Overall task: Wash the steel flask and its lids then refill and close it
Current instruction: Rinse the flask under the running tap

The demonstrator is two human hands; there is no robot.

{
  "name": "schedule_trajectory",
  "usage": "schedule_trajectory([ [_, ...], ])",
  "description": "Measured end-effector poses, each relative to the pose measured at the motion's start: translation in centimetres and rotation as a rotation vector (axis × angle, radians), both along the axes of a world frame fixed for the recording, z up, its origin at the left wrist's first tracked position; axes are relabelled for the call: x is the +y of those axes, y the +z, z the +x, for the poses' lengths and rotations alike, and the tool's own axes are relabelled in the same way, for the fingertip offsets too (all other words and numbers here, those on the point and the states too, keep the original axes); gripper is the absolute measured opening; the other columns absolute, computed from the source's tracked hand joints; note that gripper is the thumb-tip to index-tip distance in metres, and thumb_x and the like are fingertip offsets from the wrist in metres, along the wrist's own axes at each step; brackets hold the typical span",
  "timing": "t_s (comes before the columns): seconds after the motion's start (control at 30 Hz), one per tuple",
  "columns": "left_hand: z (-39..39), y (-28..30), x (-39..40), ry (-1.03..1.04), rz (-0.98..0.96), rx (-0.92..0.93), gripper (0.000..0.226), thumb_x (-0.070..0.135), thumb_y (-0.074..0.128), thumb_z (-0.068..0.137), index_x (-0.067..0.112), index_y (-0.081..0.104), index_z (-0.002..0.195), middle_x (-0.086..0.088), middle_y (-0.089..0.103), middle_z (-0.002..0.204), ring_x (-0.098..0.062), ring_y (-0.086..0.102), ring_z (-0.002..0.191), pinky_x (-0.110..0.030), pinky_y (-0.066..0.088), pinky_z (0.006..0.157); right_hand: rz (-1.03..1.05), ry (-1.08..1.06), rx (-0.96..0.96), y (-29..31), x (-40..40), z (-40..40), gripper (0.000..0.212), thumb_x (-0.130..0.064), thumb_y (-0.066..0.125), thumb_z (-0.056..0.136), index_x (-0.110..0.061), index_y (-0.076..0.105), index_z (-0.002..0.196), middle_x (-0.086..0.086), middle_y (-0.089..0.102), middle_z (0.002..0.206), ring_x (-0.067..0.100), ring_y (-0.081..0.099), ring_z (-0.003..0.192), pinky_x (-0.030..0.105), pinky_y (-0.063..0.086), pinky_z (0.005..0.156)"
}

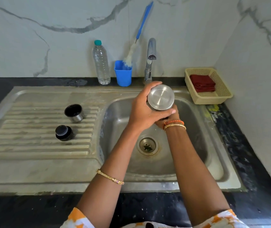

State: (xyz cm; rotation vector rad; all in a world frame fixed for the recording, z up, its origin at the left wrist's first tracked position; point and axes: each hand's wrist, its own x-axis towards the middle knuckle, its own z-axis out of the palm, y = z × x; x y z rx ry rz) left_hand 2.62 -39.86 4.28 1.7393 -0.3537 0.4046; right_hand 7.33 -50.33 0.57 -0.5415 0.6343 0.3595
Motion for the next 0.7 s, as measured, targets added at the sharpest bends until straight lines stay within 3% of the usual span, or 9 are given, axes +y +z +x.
schedule_trajectory([
  [0.1,-0.3,2.0,0.8,-0.185,-0.049,0.198,0.077,0.041,0.088,0.055,0.032,0.053,0.123,0.009,0.056,0.127,-0.005,0.053,0.119,-0.021,0.046,0.095,0.099,0.031,0.078,0.6,-0.7,0.2,0.043,-0.032,0.063,0.078,-0.012,0.053,0.115,0.017,0.063,0.098,0.033,0.059,0.090,0.044,0.055,0.063],
  [0.2,-0.2,3.3,2.0,-0.187,-0.303,0.436,0.058,0.066,0.063,0.068,0.037,0.055,0.117,0.007,0.056,0.131,-0.007,0.051,0.123,-0.032,0.043,0.097,0.218,-0.009,-0.001,0.9,-1.3,0.2,0.070,-0.030,0.063,0.064,-0.012,0.048,0.130,0.019,0.051,0.125,0.039,0.049,0.110,0.059,0.054,0.067],
  [0.23,0.0,3.2,2.4,-0.129,-0.349,0.503,0.053,0.065,0.053,0.074,0.035,0.057,0.117,0.006,0.057,0.131,-0.009,0.051,0.123,-0.038,0.040,0.100,0.243,-0.013,-0.044,0.9,-1.5,0.1,0.071,-0.029,0.060,0.065,-0.011,0.047,0.133,0.018,0.052,0.123,0.040,0.046,0.113,0.062,0.052,0.066],
  [0.3,0.4,2.5,3.1,-0.031,-0.348,0.630,0.045,0.061,0.046,0.084,0.031,0.059,0.115,0.002,0.057,0.129,-0.017,0.051,0.123,-0.043,0.038,0.103,0.158,0.021,-0.089,0.9,-1.4,-0.1,0.062,-0.028,0.055,0.069,-0.008,0.051,0.127,0.017,0.055,0.109,0.036,0.045,0.116,0.055,0.056,0.063],
  [0.37,0.3,1.4,3.4,-0.019,-0.304,0.766,0.040,0.058,0.045,0.091,0.028,0.059,0.112,-0.004,0.058,0.127,-0.022,0.054,0.119,-0.047,0.040,0.103,-0.014,0.053,0.001,0.5,-1.1,-0.1,0.031,-0.030,0.051,0.079,-0.008,0.058,0.101,0.016,0.057,0.104,0.035,0.051,0.106,0.047,0.054,0.071],
  [0.4,0.2,0.9,3.4,-0.032,-0.280,0.828,0.042,0.059,0.044,0.092,0.027,0.057,0.114,-0.006,0.057,0.128,-0.023,0.055,0.115,-0.048,0.041,0.102,-0.101,0.063,0.069,0.0,-0.9,-0.2,0.026,-0.032,0.047,0.084,-0.010,0.059,0.092,0.015,0.059,0.104,0.033,0.054,0.098,0.046,0.052,0.077],
  [0.53,-0.1,-0.7,3.5,-0.023,-0.297,1.001,0.054,0.063,0.045,0.089,0.024,0.047,0.127,-0.006,0.058,0.116,-0.024,0.058,0.105,-0.050,0.045,0.098,-0.322,0.089,0.075,-1.5,-0.5,-0.8,0.019,-0.030,0.045,0.089,-0.016,0.058,0.084,0.008,0.061,0.091,0.027,0.056,0.081,0.045,0.049,0.076],
  [0.7,-0.3,-1.9,4.5,-0.021,-0.329,1.148,0.063,0.069,0.047,0.085,0.021,0.052,0.125,-0.011,0.060,0.120,-0.028,0.060,0.105,-0.041,0.052,0.075,-0.439,0.121,0.164,-3.2,-0.4,-0.7,0.019,-0.030,0.044,0.087,-0.016,0.057,0.087,0.007,0.062,0.093,0.029,0.057,0.088,0.044,0.049,0.070],
])
